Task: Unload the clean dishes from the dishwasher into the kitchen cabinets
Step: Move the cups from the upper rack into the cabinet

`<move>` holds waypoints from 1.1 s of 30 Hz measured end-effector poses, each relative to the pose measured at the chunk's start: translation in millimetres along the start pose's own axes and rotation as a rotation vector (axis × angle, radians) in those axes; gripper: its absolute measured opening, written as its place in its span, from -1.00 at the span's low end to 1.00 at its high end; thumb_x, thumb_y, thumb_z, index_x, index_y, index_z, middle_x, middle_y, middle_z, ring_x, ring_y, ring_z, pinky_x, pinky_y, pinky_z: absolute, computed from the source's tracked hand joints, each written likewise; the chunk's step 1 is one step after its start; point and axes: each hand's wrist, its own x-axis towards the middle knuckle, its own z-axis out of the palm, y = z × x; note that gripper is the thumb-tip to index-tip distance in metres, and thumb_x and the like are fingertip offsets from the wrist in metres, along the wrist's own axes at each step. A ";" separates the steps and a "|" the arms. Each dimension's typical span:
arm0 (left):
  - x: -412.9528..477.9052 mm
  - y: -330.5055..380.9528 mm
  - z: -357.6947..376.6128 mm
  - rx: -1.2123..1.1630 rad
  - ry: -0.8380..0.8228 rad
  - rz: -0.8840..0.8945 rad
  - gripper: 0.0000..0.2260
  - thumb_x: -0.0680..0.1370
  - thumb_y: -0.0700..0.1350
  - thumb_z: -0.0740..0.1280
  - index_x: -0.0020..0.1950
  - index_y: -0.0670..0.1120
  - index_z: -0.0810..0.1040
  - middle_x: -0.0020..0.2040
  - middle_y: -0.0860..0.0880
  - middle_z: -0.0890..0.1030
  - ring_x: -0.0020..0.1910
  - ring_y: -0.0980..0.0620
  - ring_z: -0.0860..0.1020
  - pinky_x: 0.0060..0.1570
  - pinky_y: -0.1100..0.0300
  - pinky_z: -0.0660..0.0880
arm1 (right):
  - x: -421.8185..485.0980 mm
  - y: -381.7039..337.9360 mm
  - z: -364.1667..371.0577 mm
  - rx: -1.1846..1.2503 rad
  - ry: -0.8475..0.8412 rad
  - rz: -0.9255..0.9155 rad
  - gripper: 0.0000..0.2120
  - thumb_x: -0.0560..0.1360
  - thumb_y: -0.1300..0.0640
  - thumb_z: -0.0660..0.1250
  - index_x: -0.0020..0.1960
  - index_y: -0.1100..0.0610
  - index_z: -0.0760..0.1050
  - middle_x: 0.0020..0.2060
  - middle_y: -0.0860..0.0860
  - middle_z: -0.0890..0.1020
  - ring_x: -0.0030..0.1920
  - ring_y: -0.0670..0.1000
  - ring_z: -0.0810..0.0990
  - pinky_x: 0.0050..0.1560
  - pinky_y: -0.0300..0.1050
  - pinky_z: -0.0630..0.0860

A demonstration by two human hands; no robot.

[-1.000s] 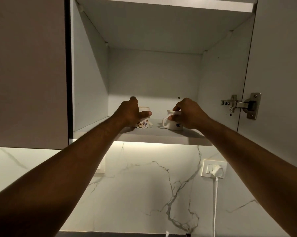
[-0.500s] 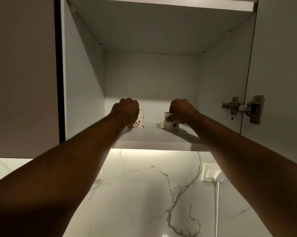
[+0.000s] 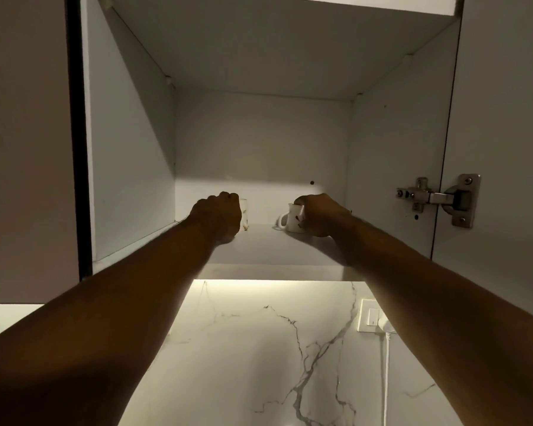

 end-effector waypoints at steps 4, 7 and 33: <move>-3.9 4.1 0.0 0.003 0.011 -0.025 -0.58 0.54 -0.11 0.28 0.35 -0.18 0.27 0.24 -0.12 0.48 0.19 -0.17 0.49 0.08 0.03 0.40 | 1.2 2.1 1.7 -0.070 -0.023 -0.039 -0.60 0.47 0.10 0.31 0.30 0.06 0.46 0.22 0.05 0.57 0.24 0.13 0.52 0.21 0.01 0.50; -5.4 2.5 -3.0 -0.034 0.040 -0.011 -0.45 0.51 -0.07 0.34 0.42 -0.18 0.22 0.33 -0.13 0.40 0.24 -0.17 0.43 0.12 0.00 0.40 | 0.3 2.9 4.0 -0.091 0.001 -0.026 -0.46 0.52 0.08 0.30 0.47 0.07 0.29 0.37 0.05 0.44 0.36 0.12 0.41 0.31 0.02 0.40; -191.3 11.2 -80.6 -0.184 0.169 -0.148 -0.42 0.64 0.14 0.03 0.52 -0.23 0.19 0.59 -0.24 0.03 0.56 -0.20 0.03 0.48 -0.08 0.04 | -169.8 -41.1 -23.1 0.271 0.339 -0.001 -0.48 0.60 0.00 0.19 0.44 0.28 0.22 0.39 0.23 0.36 0.41 0.22 0.31 0.41 0.05 0.25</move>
